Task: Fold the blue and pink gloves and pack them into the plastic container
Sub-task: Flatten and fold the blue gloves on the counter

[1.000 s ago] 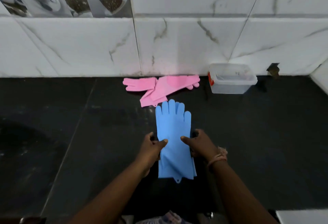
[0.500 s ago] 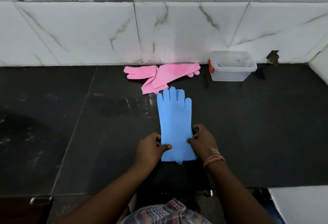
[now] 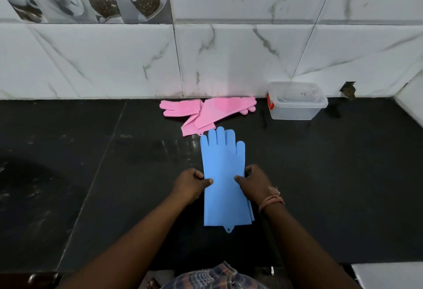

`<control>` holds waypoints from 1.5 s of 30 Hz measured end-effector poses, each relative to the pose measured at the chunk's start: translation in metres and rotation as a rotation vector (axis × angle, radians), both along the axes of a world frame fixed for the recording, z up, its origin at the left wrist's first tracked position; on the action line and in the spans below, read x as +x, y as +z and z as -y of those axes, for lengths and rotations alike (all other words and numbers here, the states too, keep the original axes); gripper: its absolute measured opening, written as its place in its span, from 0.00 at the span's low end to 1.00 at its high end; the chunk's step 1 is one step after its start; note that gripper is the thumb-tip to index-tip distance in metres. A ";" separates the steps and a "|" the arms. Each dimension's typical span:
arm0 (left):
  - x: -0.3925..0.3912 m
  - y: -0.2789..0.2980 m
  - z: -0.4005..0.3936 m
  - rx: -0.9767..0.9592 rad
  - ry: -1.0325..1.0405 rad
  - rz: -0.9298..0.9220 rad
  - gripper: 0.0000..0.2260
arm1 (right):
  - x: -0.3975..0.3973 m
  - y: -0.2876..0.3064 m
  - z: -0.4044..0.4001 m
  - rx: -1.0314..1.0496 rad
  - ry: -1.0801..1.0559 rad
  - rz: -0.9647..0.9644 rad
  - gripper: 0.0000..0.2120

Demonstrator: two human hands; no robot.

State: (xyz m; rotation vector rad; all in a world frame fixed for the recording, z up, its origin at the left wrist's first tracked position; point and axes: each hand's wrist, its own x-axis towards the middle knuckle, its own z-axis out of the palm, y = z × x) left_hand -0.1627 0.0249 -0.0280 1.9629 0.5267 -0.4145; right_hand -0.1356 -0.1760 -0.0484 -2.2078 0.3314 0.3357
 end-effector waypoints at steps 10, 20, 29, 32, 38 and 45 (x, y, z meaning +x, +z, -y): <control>0.070 0.011 0.016 -0.114 0.155 0.141 0.18 | 0.063 0.018 -0.027 0.208 -0.170 0.057 0.12; 0.074 -0.010 0.018 -0.066 0.192 0.245 0.08 | 0.071 -0.001 -0.027 0.314 -0.161 0.255 0.06; 0.082 -0.018 0.012 -0.027 0.234 0.242 0.11 | 0.073 0.008 -0.026 0.271 -0.164 0.155 0.11; 0.073 -0.019 0.012 -0.016 0.240 0.233 0.13 | 0.069 0.017 -0.022 0.179 -0.115 0.087 0.16; 0.033 -0.017 0.014 0.087 0.084 0.104 0.21 | 0.040 0.024 -0.002 -0.028 0.074 -0.246 0.18; -0.005 -0.011 0.015 0.217 -0.091 -0.088 0.13 | 0.003 0.025 0.005 -0.018 0.101 -0.415 0.07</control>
